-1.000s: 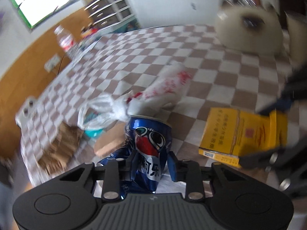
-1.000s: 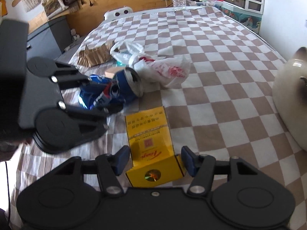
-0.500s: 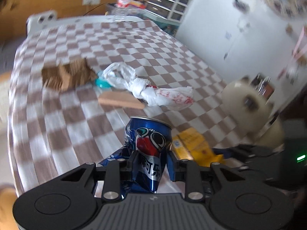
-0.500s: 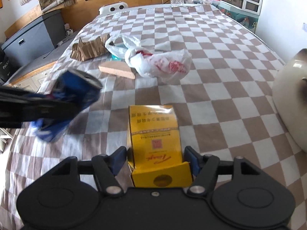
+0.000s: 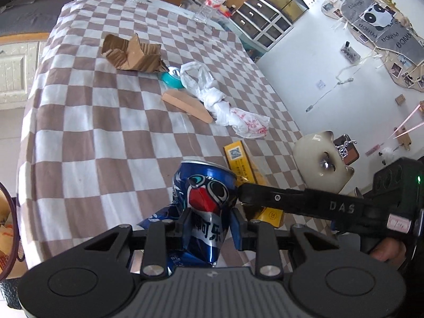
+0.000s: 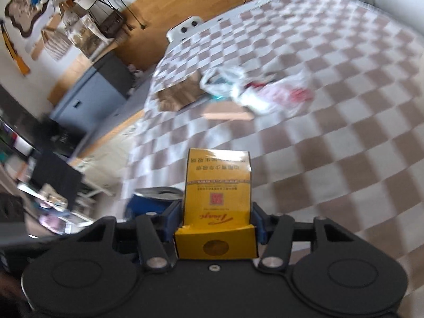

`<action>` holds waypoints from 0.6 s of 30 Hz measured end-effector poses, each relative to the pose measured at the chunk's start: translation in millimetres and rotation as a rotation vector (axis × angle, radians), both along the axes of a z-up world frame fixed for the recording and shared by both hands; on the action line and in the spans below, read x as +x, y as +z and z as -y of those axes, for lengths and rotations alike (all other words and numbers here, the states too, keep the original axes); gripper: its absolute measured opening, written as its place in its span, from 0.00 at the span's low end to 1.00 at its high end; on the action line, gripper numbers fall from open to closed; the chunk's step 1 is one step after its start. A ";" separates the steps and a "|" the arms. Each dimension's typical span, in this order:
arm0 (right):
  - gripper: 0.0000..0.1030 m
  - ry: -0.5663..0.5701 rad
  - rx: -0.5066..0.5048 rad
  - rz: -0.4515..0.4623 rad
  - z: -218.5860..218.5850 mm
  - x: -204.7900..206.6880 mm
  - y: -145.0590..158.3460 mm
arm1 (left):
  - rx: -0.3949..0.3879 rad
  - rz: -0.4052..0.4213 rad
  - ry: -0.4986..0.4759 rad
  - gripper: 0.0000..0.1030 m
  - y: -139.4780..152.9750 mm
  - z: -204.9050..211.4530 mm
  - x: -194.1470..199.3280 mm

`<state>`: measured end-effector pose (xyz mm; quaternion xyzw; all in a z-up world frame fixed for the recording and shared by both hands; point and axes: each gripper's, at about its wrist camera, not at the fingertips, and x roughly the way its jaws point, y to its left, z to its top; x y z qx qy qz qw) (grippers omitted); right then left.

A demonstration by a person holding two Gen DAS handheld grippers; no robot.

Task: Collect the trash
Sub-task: 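Lift the Pepsi can with the left tool while the right tool lifts the yellow box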

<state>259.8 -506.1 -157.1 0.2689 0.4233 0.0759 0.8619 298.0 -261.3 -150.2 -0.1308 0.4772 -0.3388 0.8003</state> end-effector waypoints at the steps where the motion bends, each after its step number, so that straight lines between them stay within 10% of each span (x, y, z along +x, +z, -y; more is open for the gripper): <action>1: 0.54 -0.003 0.033 -0.010 -2.6 1.4 -1.1 | 0.011 0.015 -0.006 0.32 0.4 -1.9 -1.2; 18: 0.54 0.092 0.089 -0.033 -54.8 9.5 10.4 | 0.372 0.184 -0.177 0.46 -5.9 22.8 -22.9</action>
